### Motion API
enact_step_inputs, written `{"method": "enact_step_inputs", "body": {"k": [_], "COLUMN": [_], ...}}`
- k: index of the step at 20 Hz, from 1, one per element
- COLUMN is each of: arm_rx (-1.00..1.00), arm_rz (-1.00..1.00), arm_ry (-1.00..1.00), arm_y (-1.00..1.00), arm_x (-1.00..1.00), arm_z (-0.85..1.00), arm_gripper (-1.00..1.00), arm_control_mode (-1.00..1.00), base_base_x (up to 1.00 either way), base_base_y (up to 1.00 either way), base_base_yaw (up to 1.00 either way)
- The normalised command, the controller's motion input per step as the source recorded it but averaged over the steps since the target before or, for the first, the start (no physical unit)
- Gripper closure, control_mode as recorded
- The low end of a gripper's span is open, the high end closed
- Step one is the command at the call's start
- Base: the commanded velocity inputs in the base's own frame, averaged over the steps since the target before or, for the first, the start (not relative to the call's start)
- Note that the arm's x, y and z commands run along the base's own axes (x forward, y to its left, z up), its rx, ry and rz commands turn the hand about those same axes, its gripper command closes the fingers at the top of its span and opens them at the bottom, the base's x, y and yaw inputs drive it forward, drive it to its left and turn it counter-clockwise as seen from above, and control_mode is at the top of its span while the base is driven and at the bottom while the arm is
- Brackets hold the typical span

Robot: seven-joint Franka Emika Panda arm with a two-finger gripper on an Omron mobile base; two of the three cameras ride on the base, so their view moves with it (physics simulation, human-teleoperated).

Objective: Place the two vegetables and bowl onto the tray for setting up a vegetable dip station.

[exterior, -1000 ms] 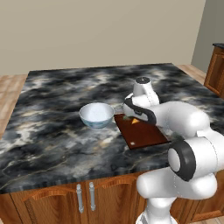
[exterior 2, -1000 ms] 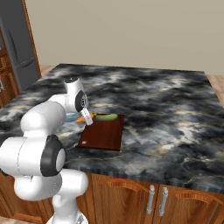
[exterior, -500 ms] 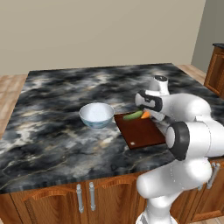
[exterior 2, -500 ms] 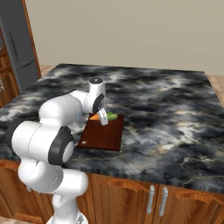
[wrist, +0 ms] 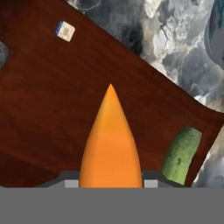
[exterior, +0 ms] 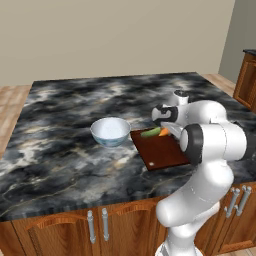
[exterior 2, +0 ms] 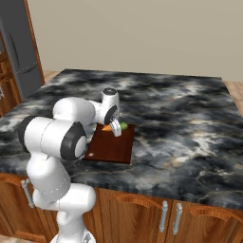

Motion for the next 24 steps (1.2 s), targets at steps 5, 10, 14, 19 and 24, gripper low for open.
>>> {"method": "enact_step_inputs", "body": {"k": [5,10,14,19,24], "arm_rx": [0.00,0.00,0.00,0.00,0.00], "arm_rz": [-0.02,-0.04,-0.05,-0.02,-0.01], "arm_ry": [0.00,0.00,0.00,0.00,0.00], "arm_y": [0.00,0.00,0.00,0.00,0.00], "arm_x": [0.39,0.39,0.32,0.13,0.04], "arm_z": [-0.16,-0.07,-0.11,-0.19,-0.33], "arm_gripper": [1.00,1.00,1.00,1.00,1.00], "arm_control_mode": [-1.00,-1.00,-1.00,-1.00,-1.00], "base_base_x": [0.00,0.00,0.00,0.00,0.00], "base_base_y": [0.00,0.00,0.00,0.00,0.00], "base_base_yaw": [0.00,0.00,0.00,0.00,0.00]}}
